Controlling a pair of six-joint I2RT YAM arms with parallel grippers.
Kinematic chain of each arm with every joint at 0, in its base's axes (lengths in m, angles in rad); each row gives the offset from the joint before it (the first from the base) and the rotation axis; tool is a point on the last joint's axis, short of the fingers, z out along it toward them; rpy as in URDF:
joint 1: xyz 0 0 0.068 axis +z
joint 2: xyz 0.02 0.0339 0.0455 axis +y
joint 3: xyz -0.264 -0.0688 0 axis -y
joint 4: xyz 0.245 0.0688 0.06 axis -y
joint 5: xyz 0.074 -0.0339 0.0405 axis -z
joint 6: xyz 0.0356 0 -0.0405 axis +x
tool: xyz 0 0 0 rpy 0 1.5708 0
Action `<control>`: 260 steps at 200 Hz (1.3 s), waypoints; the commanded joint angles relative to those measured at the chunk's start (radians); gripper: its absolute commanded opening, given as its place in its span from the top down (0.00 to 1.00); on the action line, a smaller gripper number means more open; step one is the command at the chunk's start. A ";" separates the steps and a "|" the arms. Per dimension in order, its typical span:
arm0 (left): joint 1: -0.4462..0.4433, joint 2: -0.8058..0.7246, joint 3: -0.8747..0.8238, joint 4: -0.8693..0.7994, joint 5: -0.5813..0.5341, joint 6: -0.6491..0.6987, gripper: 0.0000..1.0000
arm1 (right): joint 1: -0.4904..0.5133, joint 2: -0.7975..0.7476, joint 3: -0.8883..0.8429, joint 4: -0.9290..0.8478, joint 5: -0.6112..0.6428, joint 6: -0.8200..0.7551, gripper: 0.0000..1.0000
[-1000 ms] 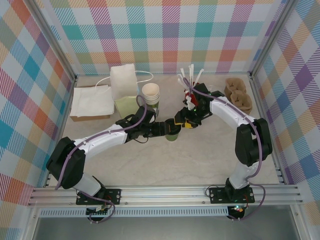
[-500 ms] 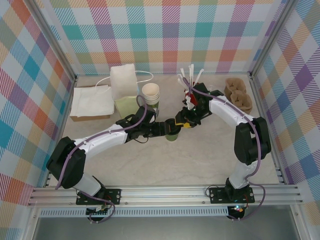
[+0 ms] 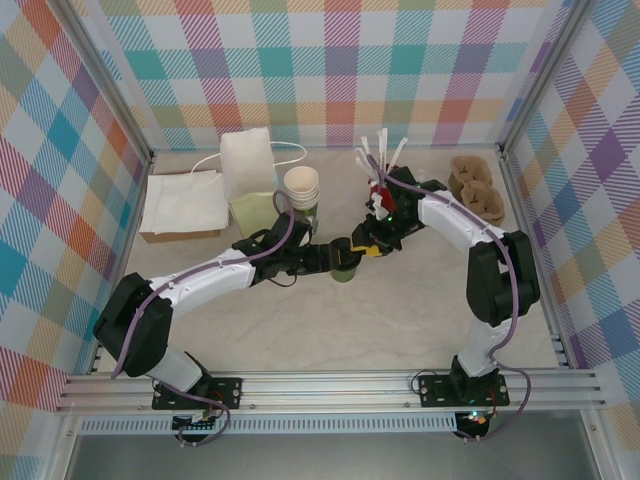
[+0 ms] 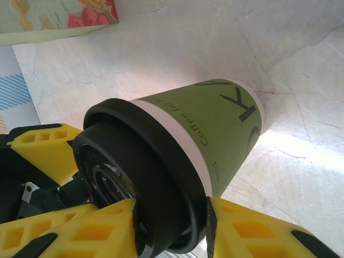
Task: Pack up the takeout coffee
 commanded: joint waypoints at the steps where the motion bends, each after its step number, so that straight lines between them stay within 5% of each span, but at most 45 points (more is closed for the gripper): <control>1: -0.012 0.036 -0.047 -0.060 -0.034 0.001 0.34 | 0.008 0.054 -0.057 -0.071 0.075 -0.027 0.65; 84: -0.012 0.020 -0.086 -0.057 -0.031 -0.011 0.34 | -0.001 0.065 -0.063 -0.115 0.132 -0.061 0.65; 146: -0.010 -0.001 -0.009 -0.046 -0.014 0.001 0.28 | 0.000 -0.007 -0.019 0.004 -0.057 -0.045 0.60; 260: -0.004 -0.031 0.010 -0.031 0.030 -0.048 0.20 | 0.000 -0.013 0.046 0.004 -0.038 -0.040 0.43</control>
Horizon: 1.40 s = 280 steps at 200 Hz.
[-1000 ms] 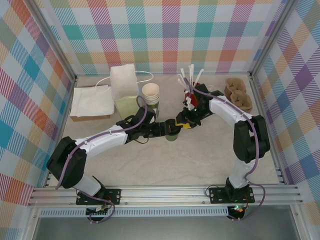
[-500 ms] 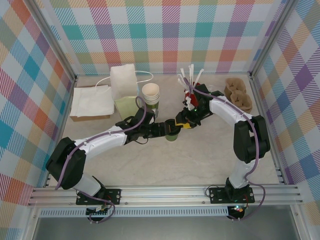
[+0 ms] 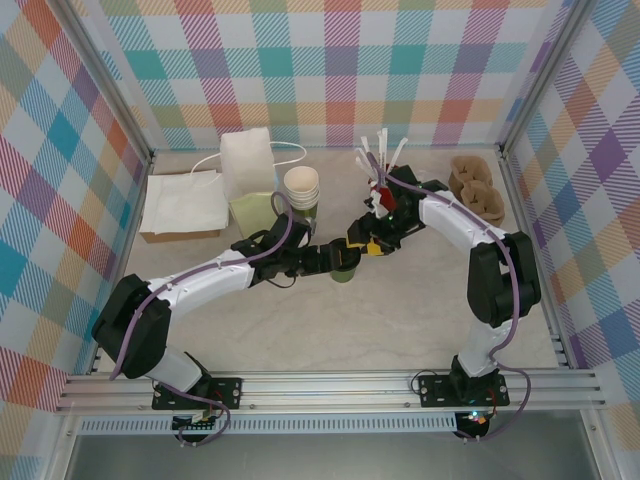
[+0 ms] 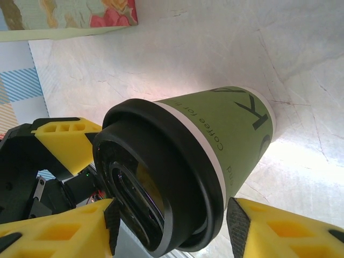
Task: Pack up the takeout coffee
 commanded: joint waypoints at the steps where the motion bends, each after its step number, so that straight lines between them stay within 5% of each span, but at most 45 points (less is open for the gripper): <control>1: -0.004 -0.017 0.013 -0.007 0.030 -0.027 0.20 | 0.006 0.000 0.044 -0.022 0.001 -0.007 0.43; 124: -0.002 0.029 0.016 0.051 0.031 -0.053 0.15 | 0.009 0.082 0.068 -0.059 0.013 -0.028 0.47; 280: 0.000 0.062 -0.068 -0.103 -0.011 -0.009 0.24 | 0.009 0.142 0.037 -0.206 0.167 -0.077 0.54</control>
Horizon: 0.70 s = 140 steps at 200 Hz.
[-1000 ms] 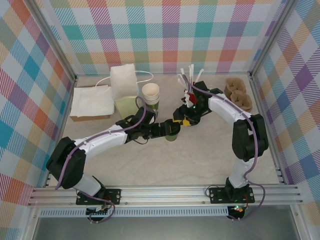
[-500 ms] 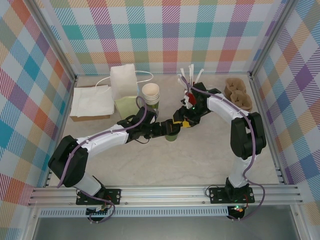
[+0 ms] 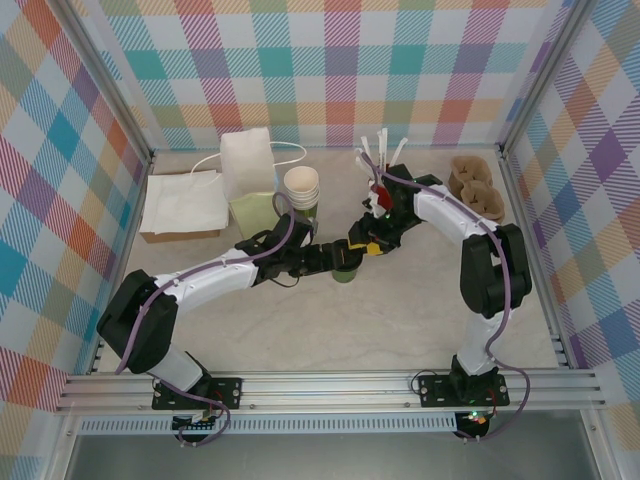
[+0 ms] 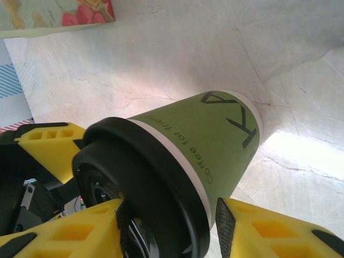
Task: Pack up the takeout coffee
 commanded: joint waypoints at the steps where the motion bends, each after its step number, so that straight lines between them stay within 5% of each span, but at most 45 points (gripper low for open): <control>1: 0.000 0.026 -0.062 -0.153 -0.029 0.031 0.24 | 0.008 0.060 -0.040 -0.111 0.126 -0.032 0.54; 77: 0.004 0.010 -0.016 -0.110 -0.004 0.034 0.22 | 0.009 0.005 -0.026 -0.036 0.073 -0.016 0.52; 140: 0.007 -0.058 0.082 -0.058 -0.032 0.080 0.15 | 0.009 -0.107 0.035 0.035 0.086 -0.019 0.34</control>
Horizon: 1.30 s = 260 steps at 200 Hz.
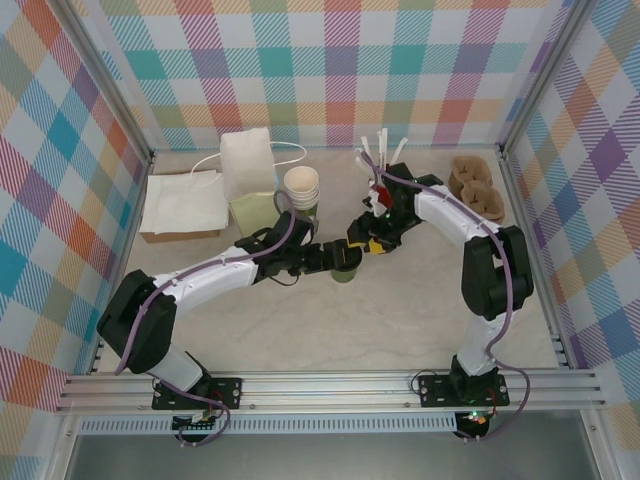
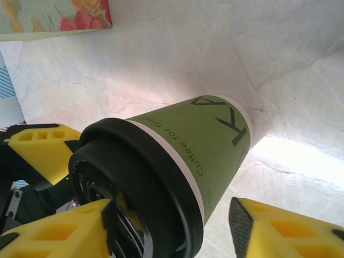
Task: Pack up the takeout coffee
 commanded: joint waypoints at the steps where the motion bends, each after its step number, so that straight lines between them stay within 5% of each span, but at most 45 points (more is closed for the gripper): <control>1: 0.006 -0.057 0.045 -0.011 -0.030 0.050 0.15 | 0.008 -0.083 0.035 0.010 0.051 -0.020 0.33; 50: 0.006 -0.227 0.000 0.061 -0.139 0.160 0.15 | 0.075 -0.175 0.023 -0.025 0.274 -0.080 0.00; 129: 0.010 -0.546 -0.072 0.169 -0.510 0.363 0.08 | 0.262 -0.078 0.161 -0.169 0.495 -0.196 0.00; 260: 0.026 -0.626 -0.111 0.154 -0.568 0.379 0.06 | 0.349 0.098 0.309 -0.274 0.596 -0.251 0.00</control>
